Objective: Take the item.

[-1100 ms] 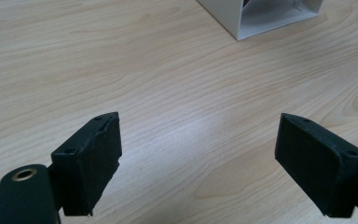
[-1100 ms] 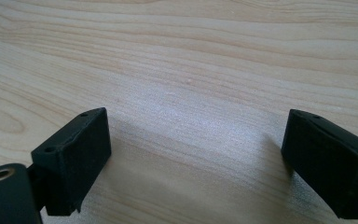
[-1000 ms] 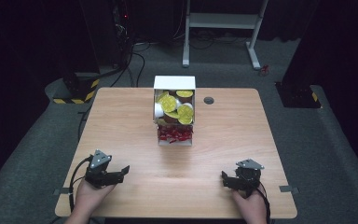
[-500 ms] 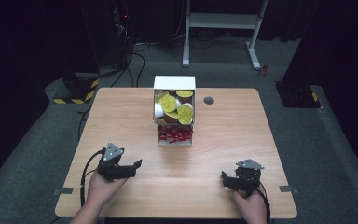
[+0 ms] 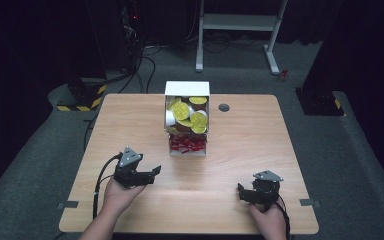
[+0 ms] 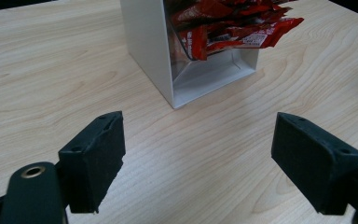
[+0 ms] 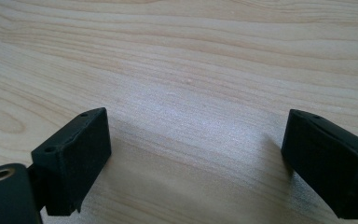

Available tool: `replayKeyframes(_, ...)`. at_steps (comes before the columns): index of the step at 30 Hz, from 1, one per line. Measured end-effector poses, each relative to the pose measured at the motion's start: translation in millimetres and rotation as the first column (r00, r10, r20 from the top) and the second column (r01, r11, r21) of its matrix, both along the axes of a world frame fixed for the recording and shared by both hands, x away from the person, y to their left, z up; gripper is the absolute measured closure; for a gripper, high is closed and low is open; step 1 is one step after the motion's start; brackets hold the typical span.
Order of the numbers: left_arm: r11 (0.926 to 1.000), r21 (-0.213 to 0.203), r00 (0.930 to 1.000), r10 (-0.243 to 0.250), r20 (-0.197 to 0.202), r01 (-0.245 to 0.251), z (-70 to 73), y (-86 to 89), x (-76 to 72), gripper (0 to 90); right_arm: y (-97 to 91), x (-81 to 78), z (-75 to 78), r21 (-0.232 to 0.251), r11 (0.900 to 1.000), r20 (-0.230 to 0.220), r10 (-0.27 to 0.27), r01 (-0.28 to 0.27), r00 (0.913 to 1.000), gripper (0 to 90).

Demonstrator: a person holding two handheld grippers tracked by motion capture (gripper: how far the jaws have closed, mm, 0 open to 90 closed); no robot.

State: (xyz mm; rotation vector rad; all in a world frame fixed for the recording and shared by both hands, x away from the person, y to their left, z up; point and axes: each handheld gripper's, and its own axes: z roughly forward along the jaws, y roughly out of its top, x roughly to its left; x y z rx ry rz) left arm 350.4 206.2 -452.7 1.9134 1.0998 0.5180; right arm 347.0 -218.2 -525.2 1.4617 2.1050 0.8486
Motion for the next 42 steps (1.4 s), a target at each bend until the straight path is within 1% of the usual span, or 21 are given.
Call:
replayKeyframes(2, 1.0, 0.008, 1.0, 0.0, 0.002, 0.0, 0.8, -1.7, 2.5, 18.4, -0.1, 0.1, 0.0, -0.001, 1.0, 0.001, 0.001, -0.001, 1.0, 8.0)
replayKeyframes(5, 1.0, -0.007, 1.0, 0.001, -0.001, -0.001, 1.8, -5.3, 6.5, 18.8, -0.1, 0.1, 0.0, -0.001, 1.0, 0.001, 0.001, -0.001, 1.0, 8.0)
replayKeyframes(7, 1.0, 0.0, 1.0, -0.002, 0.004, 0.002, 3.1, -7.6, 9.5, 18.8, -0.1, 0.0, 0.0, 0.0, 1.0, 0.0, 0.002, -0.002, 1.0, 8.2)
replayKeyframes(13, 0.9998, -0.022, 0.9999, -0.003, 0.01, 0.003, 6.7, -16.8, 18.8, 20.8, -0.3, 0.1, 0.0, 0.0, 1.0, 0.001, 0.004, -0.004, 1.0, 8.2)
replayKeyframes(14, 0.9998, -0.017, 0.9999, -0.005, 0.01, 0.005, 7.4, -18.0, 20.4, 21.5, -0.3, 0.1, 0.0, -0.001, 1.0, 0.001, 0.004, -0.004, 1.0, 8.2)
replayKeyframes(18, 0.9996, -0.026, 0.9999, -0.011, 0.01, 0.011, 9.4, -23.9, 25.0, 22.8, -0.3, 0.1, 0.0, 0.001, 1.0, 0.001, 0.006, -0.006, 1.0, 8.4)
replayKeyframes(19, 0.9997, -0.019, 0.9998, -0.015, 0.013, 0.015, 10.1, -24.8, 26.6, 22.8, -0.3, 0.1, 0.0, 0.001, 1.0, 0.001, 0.007, -0.007, 1.0, 8.5)
replayKeyframes(23, 0.9993, -0.034, 0.9999, -0.016, 0.005, 0.016, 10.6, -28.6, 32.6, 22.9, -0.4, 0.0, 0.1, 0.001, 1.0, 0.002, 0.01, -0.01, 0.9999, 8.9)
replayKeyframes(24, 0.9989, -0.044, 0.9999, -0.016, 0.001, 0.016, 10.3, -29.4, 34.1, 23.0, -0.3, -0.1, 0.1, 0.001, 0.9999, 0.001, 0.01, -0.01, 0.9999, 9.0)
replayKeyframes(27, 0.9994, -0.03, 0.9998, -0.02, 0.001, 0.02, 9.9, -32.9, 38.3, 23.1, -0.3, -0.2, 0.1, 0.002, 0.9999, 0.001, 0.012, -0.012, 0.9999, 9.0)
replayKeyframes(29, 0.9995, -0.03, 0.9999, -0.013, 0.005, 0.013, 10.5, -35.5, 40.3, 23.4, -0.3, -0.1, 0.1, 0.002, 0.9999, 0.001, 0.012, -0.012, 0.9999, 9.0)
replayKeyframes(30, 0.9996, -0.024, 0.9999, -0.015, 0.008, 0.015, 11.3, -36.0, 41.1, 24.1, -0.3, -0.1, 0.1, 0.002, 0.9999, 0.001, 0.012, -0.012, 0.9999, 9.0)
replayKeyframes(34, 0.9994, -0.033, 0.9996, -0.006, 0.029, 0.007, 13.5, -41.2, 46.9, 25.7, -0.3, -0.2, 0.2, 0.002, 0.9999, 0.001, 0.012, -0.012, 0.9999, 9.0)
replayKeyframes(37, 0.9994, -0.034, 0.9998, 0.0, 0.022, 0.001, 12.9, -44.3, 51.7, 28.8, -0.3, -0.2, 0.1, 0.002, 0.9999, 0.001, 0.012, -0.012, 0.9999, 9.0)
replayKeyframes(39, 0.9998, -0.02, 0.9995, 0.002, 0.03, -0.002, 12.6, -47.7, 55.5, 31.9, -0.3, -0.1, 0.1, 0.002, 0.9999, 0.001, 0.012, -0.012, 0.9999, 9.0)
replayKeyframes(42, 0.9999, -0.012, 0.9992, 0.012, 0.038, -0.012, 12.3, -51.8, 59.9, 36.2, -0.3, -0.2, 0.1, 0.002, 0.9999, 0.001, 0.012, -0.012, 0.9999, 9.0)
